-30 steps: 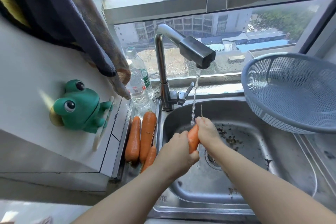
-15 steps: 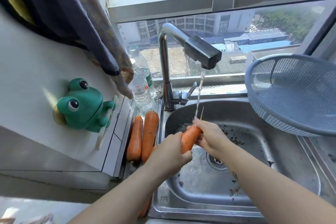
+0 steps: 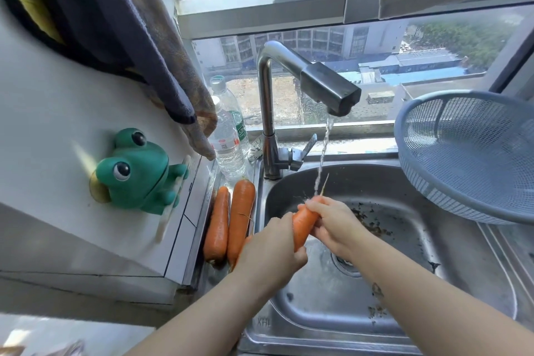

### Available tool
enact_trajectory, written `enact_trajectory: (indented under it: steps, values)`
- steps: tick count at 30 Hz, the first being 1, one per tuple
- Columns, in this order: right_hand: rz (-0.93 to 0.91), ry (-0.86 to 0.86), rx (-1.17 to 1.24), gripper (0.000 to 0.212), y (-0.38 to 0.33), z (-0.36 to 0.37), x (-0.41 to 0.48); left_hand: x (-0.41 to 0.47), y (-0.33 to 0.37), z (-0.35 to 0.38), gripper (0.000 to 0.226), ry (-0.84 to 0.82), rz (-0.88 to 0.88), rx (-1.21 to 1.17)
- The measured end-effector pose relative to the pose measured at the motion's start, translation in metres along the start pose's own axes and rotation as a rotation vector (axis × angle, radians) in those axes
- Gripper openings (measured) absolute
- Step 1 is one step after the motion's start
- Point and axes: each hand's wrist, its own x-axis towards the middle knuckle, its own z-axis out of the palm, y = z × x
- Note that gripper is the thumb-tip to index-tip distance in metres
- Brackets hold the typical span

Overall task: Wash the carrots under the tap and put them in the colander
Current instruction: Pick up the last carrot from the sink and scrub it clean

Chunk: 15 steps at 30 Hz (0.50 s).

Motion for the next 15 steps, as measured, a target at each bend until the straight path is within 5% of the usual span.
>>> enact_trajectory:
  steps: [4, 9, 15]
  values:
    - [0.01, 0.055, 0.007, 0.012, -0.003, -0.001, 0.002, -0.004, 0.004, 0.004, 0.041, 0.013, 0.03, 0.089]
    - [0.124, -0.238, 0.039, 0.017, -0.018, -0.02, -0.004, -0.001, -0.004, -0.002, 0.023, -0.017, 0.009, -0.012]
    - [0.13, -0.308, 0.026, 0.022, -0.018, -0.022, -0.004, -0.005, -0.003, 0.0, 0.028, -0.006, 0.011, -0.003]
